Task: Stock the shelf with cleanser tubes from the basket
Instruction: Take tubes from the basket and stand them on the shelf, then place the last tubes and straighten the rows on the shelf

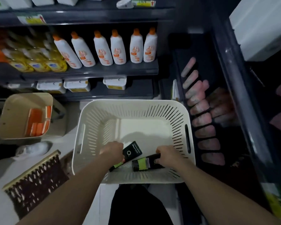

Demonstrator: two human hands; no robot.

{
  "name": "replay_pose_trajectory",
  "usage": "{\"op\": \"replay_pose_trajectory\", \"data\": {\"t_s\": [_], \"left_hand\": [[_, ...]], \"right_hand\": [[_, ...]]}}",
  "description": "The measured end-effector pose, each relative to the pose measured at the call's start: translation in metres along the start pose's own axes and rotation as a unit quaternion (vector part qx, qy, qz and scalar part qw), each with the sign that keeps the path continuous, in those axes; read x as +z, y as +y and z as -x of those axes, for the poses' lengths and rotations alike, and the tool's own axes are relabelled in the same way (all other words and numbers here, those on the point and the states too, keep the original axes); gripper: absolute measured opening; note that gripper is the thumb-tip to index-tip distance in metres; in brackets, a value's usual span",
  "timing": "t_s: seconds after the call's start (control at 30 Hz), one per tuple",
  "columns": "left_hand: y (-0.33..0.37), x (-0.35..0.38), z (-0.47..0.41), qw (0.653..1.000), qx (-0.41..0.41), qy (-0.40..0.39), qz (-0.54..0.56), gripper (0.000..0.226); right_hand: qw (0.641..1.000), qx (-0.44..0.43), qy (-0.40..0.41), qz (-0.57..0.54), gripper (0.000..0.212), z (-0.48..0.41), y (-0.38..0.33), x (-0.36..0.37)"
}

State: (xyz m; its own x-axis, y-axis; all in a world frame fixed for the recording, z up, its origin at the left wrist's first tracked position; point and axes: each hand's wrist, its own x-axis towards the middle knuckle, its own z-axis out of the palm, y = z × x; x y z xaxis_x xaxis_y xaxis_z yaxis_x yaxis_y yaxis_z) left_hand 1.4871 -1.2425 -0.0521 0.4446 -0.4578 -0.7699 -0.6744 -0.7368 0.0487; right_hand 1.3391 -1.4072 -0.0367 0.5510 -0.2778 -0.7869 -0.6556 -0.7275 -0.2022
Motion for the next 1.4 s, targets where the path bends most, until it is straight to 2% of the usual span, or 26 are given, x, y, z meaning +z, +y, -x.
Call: {"op": "replay_pose_trajectory", "data": {"t_s": [0.13, 0.23, 0.33, 0.5, 0.57, 0.67, 0.77, 0.83, 0.9, 0.97, 1.03, 1.07, 1.2, 1.3, 1.4], "left_hand": [[-0.001, 0.019, -0.025, 0.998, 0.002, -0.044, 0.049, 0.034], [-0.003, 0.032, -0.039, 0.993, 0.01, -0.068, 0.091, 0.035], [-0.004, 0.042, -0.05, 0.99, 0.007, -0.063, 0.13, 0.032], [-0.005, 0.047, -0.055, 0.992, -0.002, -0.065, 0.111, 0.031], [-0.007, 0.049, -0.055, 0.987, -0.012, -0.072, 0.14, 0.03], [-0.011, 0.046, -0.05, 0.978, -0.036, -0.062, 0.196, 0.032], [-0.016, 0.032, -0.041, 0.952, -0.06, -0.016, 0.298, 0.035], [-0.021, 0.021, -0.034, 0.912, -0.072, -0.002, 0.404, 0.031], [-0.025, 0.01, -0.025, 0.863, -0.066, -0.001, 0.501, 0.023], [-0.025, -0.003, -0.012, 0.825, -0.049, 0.004, 0.562, 0.021], [-0.022, -0.017, 0.001, 0.792, -0.033, 0.011, 0.609, 0.023], [-0.02, -0.023, 0.008, 0.78, -0.026, 0.017, 0.625, 0.022], [-0.011, -0.053, 0.036, 0.771, 0.007, 0.048, 0.635, 0.02], [-0.006, -0.076, 0.055, 0.769, 0.051, 0.076, 0.633, 0.014], [0.002, -0.099, 0.079, 0.757, 0.109, 0.115, 0.634, 0.015]], "right_hand": [[0.999, -0.003, -0.031, 0.031, 0.033, -0.028, 0.005, 0.017], [0.996, -0.014, -0.041, 0.076, 0.039, -0.042, 0.005, 0.031], [0.99, -0.022, -0.04, 0.131, 0.044, -0.05, 0.004, 0.043], [0.978, -0.011, -0.048, 0.204, 0.038, -0.058, 0.006, 0.043], [0.98, 0.001, -0.072, 0.185, 0.034, -0.06, 0.008, 0.041], [0.99, 0.018, -0.097, 0.096, 0.028, -0.053, 0.009, 0.036], [0.998, 0.019, -0.049, -0.021, 0.021, -0.044, 0.006, 0.022], [0.994, 0.019, -0.004, -0.103, 0.014, -0.038, 0.0, 0.011], [0.984, 0.01, 0.045, -0.17, 0.026, -0.03, -0.01, 0.0], [0.976, -0.005, 0.092, -0.2, 0.022, -0.018, -0.02, -0.007], [0.97, -0.025, 0.149, -0.191, 0.005, -0.005, -0.025, -0.013], [0.964, -0.03, 0.179, -0.196, 0.008, 0.001, -0.026, -0.015], [0.926, -0.03, 0.281, -0.249, 0.018, 0.029, -0.023, -0.03], [0.894, -0.045, 0.362, -0.261, 0.01, 0.058, -0.024, -0.046], [0.845, -0.04, 0.443, -0.297, 0.01, 0.091, -0.029, -0.062]]}}
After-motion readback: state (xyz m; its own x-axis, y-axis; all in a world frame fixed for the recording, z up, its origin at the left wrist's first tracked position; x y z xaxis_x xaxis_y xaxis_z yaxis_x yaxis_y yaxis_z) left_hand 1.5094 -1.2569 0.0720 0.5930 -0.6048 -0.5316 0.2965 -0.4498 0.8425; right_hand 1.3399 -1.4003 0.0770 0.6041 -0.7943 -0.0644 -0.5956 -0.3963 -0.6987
